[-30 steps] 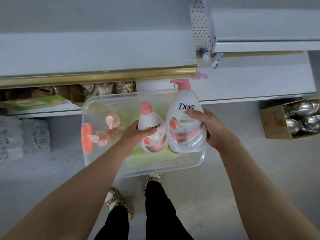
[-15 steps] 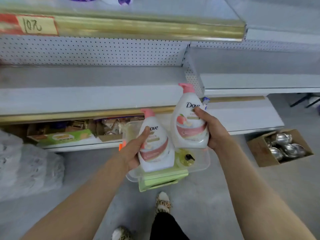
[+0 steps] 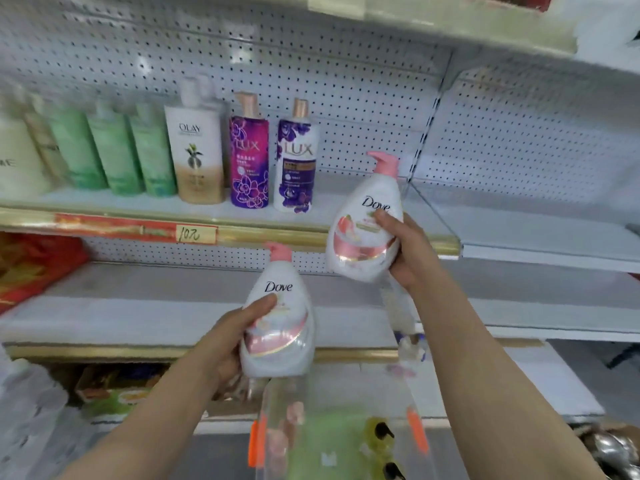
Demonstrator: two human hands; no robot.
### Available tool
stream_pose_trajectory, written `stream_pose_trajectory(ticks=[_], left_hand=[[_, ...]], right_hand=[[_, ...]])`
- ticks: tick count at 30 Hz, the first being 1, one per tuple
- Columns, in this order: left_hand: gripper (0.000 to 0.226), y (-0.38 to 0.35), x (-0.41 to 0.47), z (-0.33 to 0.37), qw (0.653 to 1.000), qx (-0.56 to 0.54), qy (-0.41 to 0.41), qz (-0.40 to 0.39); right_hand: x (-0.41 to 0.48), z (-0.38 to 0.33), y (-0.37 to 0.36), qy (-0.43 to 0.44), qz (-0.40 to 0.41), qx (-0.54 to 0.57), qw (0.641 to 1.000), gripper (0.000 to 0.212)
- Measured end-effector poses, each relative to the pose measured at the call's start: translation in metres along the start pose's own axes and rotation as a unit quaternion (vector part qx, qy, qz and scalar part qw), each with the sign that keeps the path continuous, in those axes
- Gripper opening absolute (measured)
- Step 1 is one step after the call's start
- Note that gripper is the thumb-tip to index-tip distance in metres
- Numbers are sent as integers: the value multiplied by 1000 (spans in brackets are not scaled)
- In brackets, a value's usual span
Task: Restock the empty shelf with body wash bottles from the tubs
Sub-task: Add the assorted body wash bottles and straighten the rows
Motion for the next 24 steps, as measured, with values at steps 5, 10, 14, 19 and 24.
stream_pose_trajectory(ticks=[5,10,14,19,24], left_hand=[[47,-22,3,52,998,-18,-63,24],[49,-48,16,74,993,-29,-104,46],[51,-67,30,74,991,-35,-113,65],[53,-82,44,69,989,-39,-116,83],[58,-88,54,73,989,-33,-118,87]], right_hand=[[71,-28,-20,30,-14,-1,999,62],[127,-15,-13,50,-1,-45,998,57],[170,-2,-10,44,-23,-48,998,52],[210,9,-19,43,-77,-80,993,58],[231,14,-29,39,-133,-100,985,61]])
Point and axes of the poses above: each hand's wrist, its own x-axis towards the middle knuckle, its own y-axis out of the back of the hand, z = x × y, the point moved 8 cm from there along x, towards the middle knuckle, and after that the axes turned 9 degrees about z, right-handed, at the moved point
